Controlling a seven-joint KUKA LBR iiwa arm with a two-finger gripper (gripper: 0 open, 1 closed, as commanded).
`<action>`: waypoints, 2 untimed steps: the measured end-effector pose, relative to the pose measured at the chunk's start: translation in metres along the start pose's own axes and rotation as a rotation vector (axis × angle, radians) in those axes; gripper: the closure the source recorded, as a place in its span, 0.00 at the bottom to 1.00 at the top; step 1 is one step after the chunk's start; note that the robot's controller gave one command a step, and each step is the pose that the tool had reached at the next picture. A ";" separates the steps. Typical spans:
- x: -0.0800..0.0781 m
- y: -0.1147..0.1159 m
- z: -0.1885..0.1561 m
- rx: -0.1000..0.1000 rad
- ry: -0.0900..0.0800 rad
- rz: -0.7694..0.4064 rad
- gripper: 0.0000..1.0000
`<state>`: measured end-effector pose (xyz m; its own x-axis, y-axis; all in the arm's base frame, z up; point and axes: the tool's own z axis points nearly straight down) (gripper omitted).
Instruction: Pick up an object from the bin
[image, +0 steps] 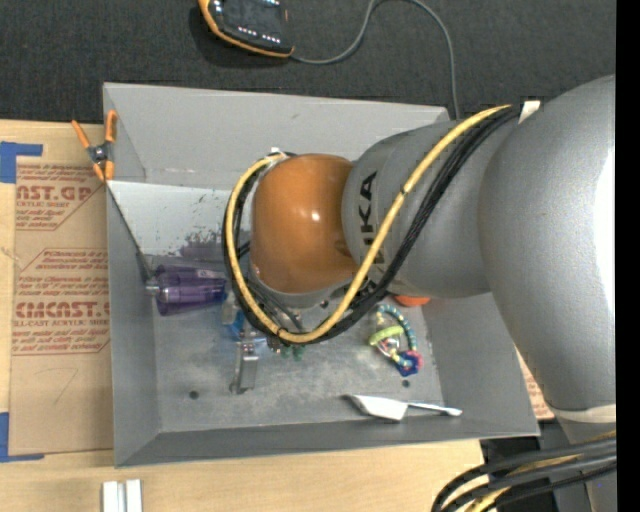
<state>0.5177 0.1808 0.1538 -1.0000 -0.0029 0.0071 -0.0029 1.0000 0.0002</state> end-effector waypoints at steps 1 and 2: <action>-0.002 -0.001 -0.004 -0.001 -0.007 0.003 0.00; -0.049 -0.073 0.087 0.001 0.001 -0.006 0.00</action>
Offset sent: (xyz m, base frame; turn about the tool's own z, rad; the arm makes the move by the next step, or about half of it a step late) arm 0.0485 -0.0706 -0.0838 -0.0100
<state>0.5661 0.1075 0.0669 -0.9999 -0.0085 0.0079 -0.0085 1.0000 -0.0005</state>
